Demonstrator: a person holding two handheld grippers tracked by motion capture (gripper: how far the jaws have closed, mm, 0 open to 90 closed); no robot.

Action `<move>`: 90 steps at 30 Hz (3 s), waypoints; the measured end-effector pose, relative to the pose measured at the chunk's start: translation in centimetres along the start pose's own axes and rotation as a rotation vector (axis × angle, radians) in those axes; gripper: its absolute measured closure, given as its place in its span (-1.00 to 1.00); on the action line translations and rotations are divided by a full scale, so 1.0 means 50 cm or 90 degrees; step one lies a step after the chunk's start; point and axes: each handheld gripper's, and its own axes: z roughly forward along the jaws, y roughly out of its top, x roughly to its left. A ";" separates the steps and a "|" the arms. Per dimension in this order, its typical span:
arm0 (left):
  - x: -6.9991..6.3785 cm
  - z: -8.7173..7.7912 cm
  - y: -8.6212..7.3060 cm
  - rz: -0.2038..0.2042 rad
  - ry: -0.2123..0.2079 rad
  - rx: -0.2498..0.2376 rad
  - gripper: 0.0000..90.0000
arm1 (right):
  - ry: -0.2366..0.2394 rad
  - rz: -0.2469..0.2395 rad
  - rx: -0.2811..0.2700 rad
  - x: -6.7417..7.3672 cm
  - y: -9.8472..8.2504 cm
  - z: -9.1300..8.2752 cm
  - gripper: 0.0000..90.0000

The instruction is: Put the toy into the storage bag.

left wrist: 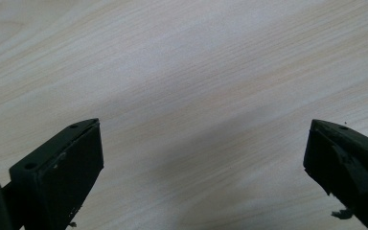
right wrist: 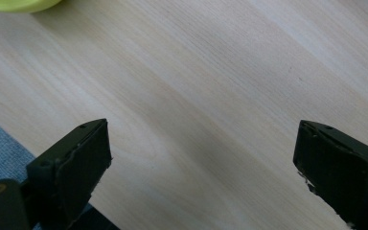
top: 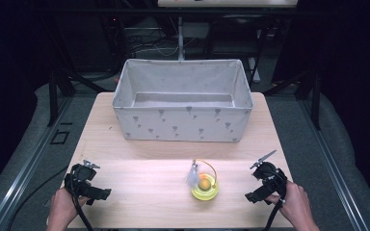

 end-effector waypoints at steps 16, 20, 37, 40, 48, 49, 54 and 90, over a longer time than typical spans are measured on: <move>-0.003 0.006 0.002 -0.001 -0.010 0.009 -1.00 | 0.022 -0.095 0.025 0.052 0.063 -0.063 -1.00; -0.003 0.007 0.001 -0.005 -0.011 0.007 -1.00 | 0.024 -0.132 0.021 0.068 0.088 -0.080 -1.00; -0.005 0.011 0.003 0.003 -0.017 0.015 -1.00 | 0.057 -0.251 0.009 0.136 0.168 -0.101 -1.00; -0.005 0.011 0.003 0.005 -0.017 0.017 -1.00 | 0.051 -0.267 0.012 0.147 0.181 -0.101 -1.00; -0.005 0.012 0.003 0.008 -0.017 0.021 -1.00 | 0.059 -0.295 0.010 0.170 0.209 -0.094 -1.00; -0.005 0.012 0.003 0.008 -0.017 0.022 -1.00 | 0.058 -0.296 0.016 0.172 0.212 -0.094 -0.99; -0.005 0.013 0.003 0.009 -0.017 0.023 -1.00 | 0.061 -0.303 0.021 0.177 0.221 -0.094 -0.49; -0.006 0.019 0.002 0.007 -0.018 0.038 -1.00 | 0.058 -0.365 0.034 0.205 0.245 -0.104 0.96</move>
